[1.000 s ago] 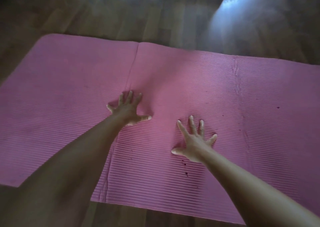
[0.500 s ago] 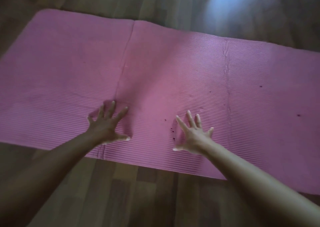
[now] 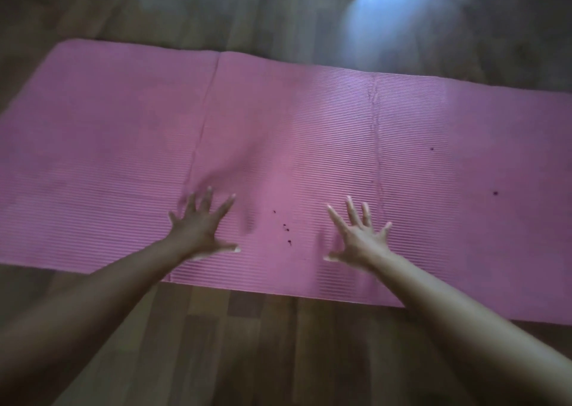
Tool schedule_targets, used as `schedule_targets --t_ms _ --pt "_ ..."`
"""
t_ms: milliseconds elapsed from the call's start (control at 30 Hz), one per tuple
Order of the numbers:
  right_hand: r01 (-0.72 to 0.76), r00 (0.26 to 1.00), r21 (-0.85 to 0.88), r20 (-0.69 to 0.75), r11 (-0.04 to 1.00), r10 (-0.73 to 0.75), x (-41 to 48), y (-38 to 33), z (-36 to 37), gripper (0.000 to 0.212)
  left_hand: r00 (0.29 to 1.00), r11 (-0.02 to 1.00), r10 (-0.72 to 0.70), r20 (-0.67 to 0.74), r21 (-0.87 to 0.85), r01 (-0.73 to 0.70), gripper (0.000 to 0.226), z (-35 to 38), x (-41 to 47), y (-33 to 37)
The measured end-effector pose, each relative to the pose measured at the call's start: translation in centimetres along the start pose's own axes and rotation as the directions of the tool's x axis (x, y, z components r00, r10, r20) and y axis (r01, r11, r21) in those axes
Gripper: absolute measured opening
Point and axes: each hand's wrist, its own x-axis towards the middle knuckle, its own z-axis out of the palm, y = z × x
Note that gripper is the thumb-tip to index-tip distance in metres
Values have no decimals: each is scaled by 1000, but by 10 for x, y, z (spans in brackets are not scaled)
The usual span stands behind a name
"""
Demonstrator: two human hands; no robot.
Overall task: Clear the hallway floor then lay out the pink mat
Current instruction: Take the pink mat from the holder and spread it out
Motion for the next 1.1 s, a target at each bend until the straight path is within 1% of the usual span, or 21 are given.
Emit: schedule_targets --t_ms 67,133,200,333,467,533,633,700,800,833,900,967,1033,1100 --pt "-75 997 15 12 997 75 -8 26 5 110 999 1000 -9 36 9 8 112 8 -1 19" --pt "-123 992 48 42 991 121 -12 43 9 109 998 999 -38 58 6 38 112 15 1 27" --pt "-128 990 70 66 989 123 -13 50 13 109 997 998 -58 59 -13 59 114 18 3 27" --pt "-110 992 110 80 988 101 -13 52 15 108 995 997 -51 81 -51 55 113 18 1 28" --pt "-100 992 116 86 988 90 -14 54 10 104 993 999 -50 109 -11 51 109 2 0 26" --pt "-94 993 149 80 984 82 -16 58 6 99 994 999 -33 101 2 33 105 -7 -2 32" --pt "-83 996 234 56 969 72 -20 65 2 93 993 1000 10 114 -24 -8 97 -16 -6 52" --pt "-77 997 287 18 955 75 -23 74 -5 88 992 999 53 116 6 -54 90 -25 -8 76" --pt "-50 997 316 -45 948 68 -30 91 -22 80 982 987 146 116 56 -154 79 -48 -10 113" --pt "-47 996 336 -60 941 71 -33 97 -29 79 978 983 173 113 47 -179 76 -57 -10 125" --pt "-50 994 371 -73 927 82 -44 107 -44 77 973 976 216 83 -32 -214 72 -74 -14 147" --pt "-56 992 396 -79 916 95 -63 118 -62 75 972 958 232 34 -179 -222 68 -95 -20 171" --pt "-63 991 433 -82 899 109 -84 128 -81 74 976 927 216 13 -318 -201 66 -114 -30 191" --pt "-73 989 477 -79 876 126 -111 136 -108 72 981 892 193 27 -422 -164 65 -137 -48 210"
